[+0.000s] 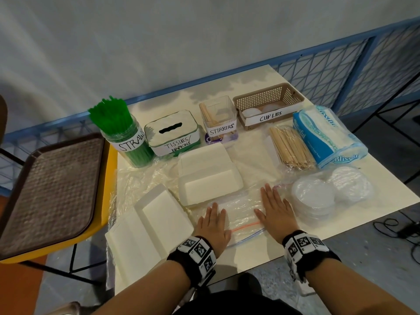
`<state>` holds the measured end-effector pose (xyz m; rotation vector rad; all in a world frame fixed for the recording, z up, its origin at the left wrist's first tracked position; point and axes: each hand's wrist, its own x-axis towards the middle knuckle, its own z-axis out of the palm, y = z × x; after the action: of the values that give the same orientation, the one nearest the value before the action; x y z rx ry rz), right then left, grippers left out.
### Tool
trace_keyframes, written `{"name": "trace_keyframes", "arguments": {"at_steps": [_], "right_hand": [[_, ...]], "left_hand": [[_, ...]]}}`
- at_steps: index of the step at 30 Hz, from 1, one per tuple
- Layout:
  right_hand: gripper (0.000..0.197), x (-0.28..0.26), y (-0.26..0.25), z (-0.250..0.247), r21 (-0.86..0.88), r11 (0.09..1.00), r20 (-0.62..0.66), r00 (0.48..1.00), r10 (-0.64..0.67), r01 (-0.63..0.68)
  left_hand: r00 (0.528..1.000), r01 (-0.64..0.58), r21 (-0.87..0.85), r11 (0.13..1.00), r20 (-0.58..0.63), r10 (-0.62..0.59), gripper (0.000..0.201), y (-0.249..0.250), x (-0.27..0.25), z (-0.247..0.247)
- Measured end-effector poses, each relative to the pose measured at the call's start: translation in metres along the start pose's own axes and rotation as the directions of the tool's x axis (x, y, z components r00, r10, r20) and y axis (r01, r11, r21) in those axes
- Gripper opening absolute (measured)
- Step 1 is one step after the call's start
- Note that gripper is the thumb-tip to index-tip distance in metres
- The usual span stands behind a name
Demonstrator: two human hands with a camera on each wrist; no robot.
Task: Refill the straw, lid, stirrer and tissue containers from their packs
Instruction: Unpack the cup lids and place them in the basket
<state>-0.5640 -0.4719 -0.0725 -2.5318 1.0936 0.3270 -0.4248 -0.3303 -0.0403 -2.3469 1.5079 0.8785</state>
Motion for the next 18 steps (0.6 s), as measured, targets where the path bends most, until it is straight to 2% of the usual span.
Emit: {"name": "trace_keyframes", "arguments": {"at_steps": [2,4,5,7,9,12,14,16,18], "right_hand": [[0.069,0.0,-0.005,-0.007,0.042,0.999,-0.07,0.997,-0.012,0.015],[0.055,-0.002,-0.011,-0.022,0.178,0.98,-0.247,0.968,-0.045,0.09],[0.046,-0.004,-0.013,-0.033,0.245,0.958,-0.357,0.932,-0.054,0.15],[0.028,-0.009,-0.01,-0.058,0.292,0.928,-0.568,0.823,-0.026,0.231],[0.02,-0.014,0.003,-0.081,0.284,0.941,-0.68,0.731,0.064,0.182],[0.021,-0.017,0.039,-0.096,0.344,0.938,-0.681,0.676,0.28,-0.043],[0.026,-0.018,0.066,-0.096,0.402,0.898,-0.67,0.612,0.42,-0.176],[0.039,-0.02,0.087,-0.092,0.475,0.836,-0.634,0.552,0.542,-0.275],[0.053,-0.022,0.104,-0.087,0.589,0.737,-0.524,0.538,0.66,-0.33]], "left_hand": [[0.998,0.001,-0.012,1.0,-0.065,-0.002,0.055,0.014,0.004,-0.022],[0.988,-0.078,-0.077,0.994,-0.142,0.066,0.045,0.031,0.009,-0.05],[0.978,-0.131,-0.117,0.984,-0.175,0.11,0.042,0.04,0.013,-0.064],[0.958,-0.218,-0.18,0.959,-0.227,0.175,0.04,0.06,0.021,-0.088],[0.935,-0.289,-0.232,0.929,-0.275,0.222,0.04,0.081,0.029,-0.103],[0.914,-0.367,-0.268,0.891,-0.284,0.292,0.054,0.115,0.039,-0.112],[0.912,-0.386,-0.247,0.889,-0.245,0.328,0.066,0.136,0.045,-0.112],[0.917,-0.387,-0.204,0.899,-0.187,0.352,0.078,0.154,0.051,-0.108],[0.927,-0.369,-0.143,0.918,-0.13,0.352,0.085,0.168,0.057,-0.102]]}}
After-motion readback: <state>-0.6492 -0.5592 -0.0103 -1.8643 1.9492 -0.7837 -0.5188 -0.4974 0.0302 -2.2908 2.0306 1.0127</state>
